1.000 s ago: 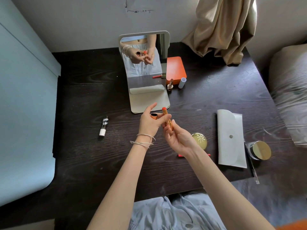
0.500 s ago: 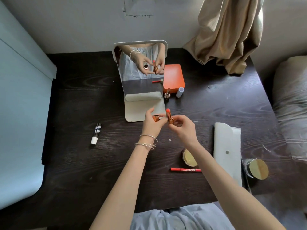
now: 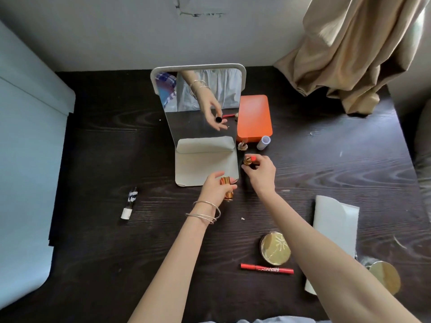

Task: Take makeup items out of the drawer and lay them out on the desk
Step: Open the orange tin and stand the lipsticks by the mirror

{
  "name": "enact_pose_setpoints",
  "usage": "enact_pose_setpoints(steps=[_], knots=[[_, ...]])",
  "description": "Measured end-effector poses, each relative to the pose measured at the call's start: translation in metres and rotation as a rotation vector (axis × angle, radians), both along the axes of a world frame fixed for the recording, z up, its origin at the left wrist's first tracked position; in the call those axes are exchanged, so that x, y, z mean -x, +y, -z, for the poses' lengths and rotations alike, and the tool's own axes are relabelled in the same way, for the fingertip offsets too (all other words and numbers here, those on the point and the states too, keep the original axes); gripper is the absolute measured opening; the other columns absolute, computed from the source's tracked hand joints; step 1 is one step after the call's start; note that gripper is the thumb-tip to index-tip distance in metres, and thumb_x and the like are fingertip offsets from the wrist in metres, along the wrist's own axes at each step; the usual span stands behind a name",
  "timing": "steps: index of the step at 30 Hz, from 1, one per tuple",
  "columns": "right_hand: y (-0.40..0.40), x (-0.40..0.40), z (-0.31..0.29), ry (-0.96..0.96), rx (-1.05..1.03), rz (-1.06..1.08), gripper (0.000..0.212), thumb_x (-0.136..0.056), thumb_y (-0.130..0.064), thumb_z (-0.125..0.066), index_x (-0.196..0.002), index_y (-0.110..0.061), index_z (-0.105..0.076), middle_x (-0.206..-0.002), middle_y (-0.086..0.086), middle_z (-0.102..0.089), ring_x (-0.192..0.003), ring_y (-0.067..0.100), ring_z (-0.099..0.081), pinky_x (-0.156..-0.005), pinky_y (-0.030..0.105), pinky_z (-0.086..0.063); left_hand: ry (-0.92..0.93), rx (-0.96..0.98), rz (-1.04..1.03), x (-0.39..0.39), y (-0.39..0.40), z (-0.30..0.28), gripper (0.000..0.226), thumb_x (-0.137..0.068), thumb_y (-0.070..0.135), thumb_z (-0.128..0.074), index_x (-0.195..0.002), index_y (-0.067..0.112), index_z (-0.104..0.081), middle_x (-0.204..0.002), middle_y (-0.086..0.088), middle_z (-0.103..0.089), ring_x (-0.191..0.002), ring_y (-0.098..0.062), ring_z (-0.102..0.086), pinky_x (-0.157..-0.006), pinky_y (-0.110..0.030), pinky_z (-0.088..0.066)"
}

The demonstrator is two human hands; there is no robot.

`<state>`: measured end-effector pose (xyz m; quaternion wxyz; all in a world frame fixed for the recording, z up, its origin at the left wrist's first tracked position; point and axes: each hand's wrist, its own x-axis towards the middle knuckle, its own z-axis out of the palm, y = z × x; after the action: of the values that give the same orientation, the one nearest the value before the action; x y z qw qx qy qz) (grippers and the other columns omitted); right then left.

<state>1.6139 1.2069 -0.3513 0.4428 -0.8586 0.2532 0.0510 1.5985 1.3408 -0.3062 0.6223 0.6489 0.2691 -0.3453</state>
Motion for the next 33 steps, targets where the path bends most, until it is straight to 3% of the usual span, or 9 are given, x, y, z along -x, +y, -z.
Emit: enact_pose_setpoints(steps=[4, 8, 16, 20, 23, 25, 27, 30, 33], knots=[[0.003, 0.001, 0.005, -0.004, -0.001, 0.016, 0.023, -0.079, -0.008, -0.069, -0.1, -0.016, -0.066, -0.101, 0.003, -0.063, -0.101, 0.022, -0.054, -0.084, 0.026, -0.041, -0.012, 0.015, 0.004, -0.001, 0.002, 0.0, 0.052, -0.083, -0.015, -0.052, -0.131, 0.0, -0.039, -0.121, -0.019, -0.06, -0.104, -0.026, -0.061, -0.086, -0.036, -0.051], [0.004, 0.0, 0.007, -0.009, -0.005, 0.039, 0.019, -0.077, -0.011, -0.071, -0.093, -0.017, -0.063, -0.097, 0.0, -0.065, -0.098, 0.021, -0.055, -0.085, 0.034, -0.048, -0.022, 0.033, 0.005, 0.0, 0.002, 0.001, 0.048, -0.084, -0.017, -0.05, -0.128, -0.002, -0.04, -0.124, -0.02, -0.059, -0.094, -0.022, -0.061, -0.081, -0.03, -0.051], [0.005, 0.001, 0.012, -0.014, 0.014, 0.017, 0.019, -0.078, -0.013, -0.072, -0.093, -0.018, -0.062, -0.097, 0.0, -0.065, -0.099, 0.019, -0.051, -0.082, 0.029, -0.044, -0.012, 0.049, 0.004, 0.003, 0.008, 0.003, 0.045, -0.084, -0.015, -0.053, -0.125, 0.002, -0.044, -0.124, -0.019, -0.06, -0.096, -0.019, -0.062, -0.08, -0.025, -0.051], [0.006, 0.001, 0.01, -0.016, 0.003, 0.014, 0.027, -0.076, -0.012, -0.073, -0.099, -0.016, -0.061, -0.102, 0.0, -0.063, -0.1, 0.018, -0.05, -0.085, 0.03, -0.045, -0.036, 0.019, -0.001, 0.002, 0.008, 0.0, 0.045, -0.081, -0.007, -0.062, -0.121, 0.009, -0.048, -0.12, -0.01, -0.057, -0.088, -0.009, -0.064, -0.071, -0.019, -0.053], [0.004, 0.007, -0.001, -0.005, -0.064, 0.1, 0.038, -0.078, -0.012, -0.071, -0.112, -0.012, -0.055, -0.111, 0.001, -0.053, -0.096, 0.012, -0.05, -0.084, 0.024, -0.042, -0.032, 0.023, -0.048, -0.001, 0.004, -0.005, 0.044, -0.079, -0.004, -0.068, -0.117, 0.009, -0.05, -0.113, -0.006, -0.056, -0.1, -0.017, -0.06, -0.073, -0.021, -0.052], [-0.001, 0.019, -0.011, -0.002, -0.112, 0.161, 0.026, -0.084, -0.012, -0.064, -0.108, -0.014, -0.055, -0.111, 0.003, -0.054, -0.092, 0.011, -0.053, -0.084, 0.024, -0.044, -0.034, 0.038, -0.057, -0.003, -0.001, -0.01, 0.047, -0.078, -0.008, -0.067, -0.119, 0.006, -0.05, -0.11, -0.007, -0.056, -0.098, -0.018, -0.058, -0.073, -0.024, -0.052], [-0.007, 0.036, -0.019, -0.023, -0.166, 0.108, 0.018, -0.087, -0.008, -0.059, -0.101, -0.019, -0.057, -0.107, 0.003, -0.059, -0.091, 0.011, -0.059, -0.085, 0.026, -0.048, -0.052, 0.049, -0.048, -0.005, -0.007, -0.013, 0.049, -0.077, -0.011, -0.066, -0.12, 0.005, -0.049, -0.111, -0.009, -0.057, -0.092, -0.015, -0.058, -0.073, -0.026, -0.052], [-0.016, 0.062, -0.028, -0.097, -0.182, -0.067, 0.027, -0.088, -0.001, -0.055, -0.102, -0.023, -0.058, -0.104, 0.001, -0.062, -0.087, 0.003, -0.061, -0.081, 0.018, -0.051, -0.073, 0.078, -0.031, -0.004, -0.018, -0.018, 0.054, -0.079, -0.011, -0.064, -0.127, 0.006, -0.045, -0.111, -0.005, -0.057, -0.095, -0.014, -0.057, -0.066, -0.02, -0.052], [-0.023, 0.078, -0.03, -0.102, -0.252, -0.056, 0.029, -0.09, 0.0, -0.054, -0.104, -0.024, -0.059, -0.102, -0.003, -0.065, -0.095, 0.005, -0.062, -0.085, 0.022, -0.051, -0.127, 0.061, 0.006, 0.0, -0.029, -0.018, 0.056, -0.077, -0.011, -0.066, -0.126, 0.008, -0.046, -0.113, -0.006, -0.06, -0.099, -0.016, -0.06, -0.067, -0.018, -0.053]])
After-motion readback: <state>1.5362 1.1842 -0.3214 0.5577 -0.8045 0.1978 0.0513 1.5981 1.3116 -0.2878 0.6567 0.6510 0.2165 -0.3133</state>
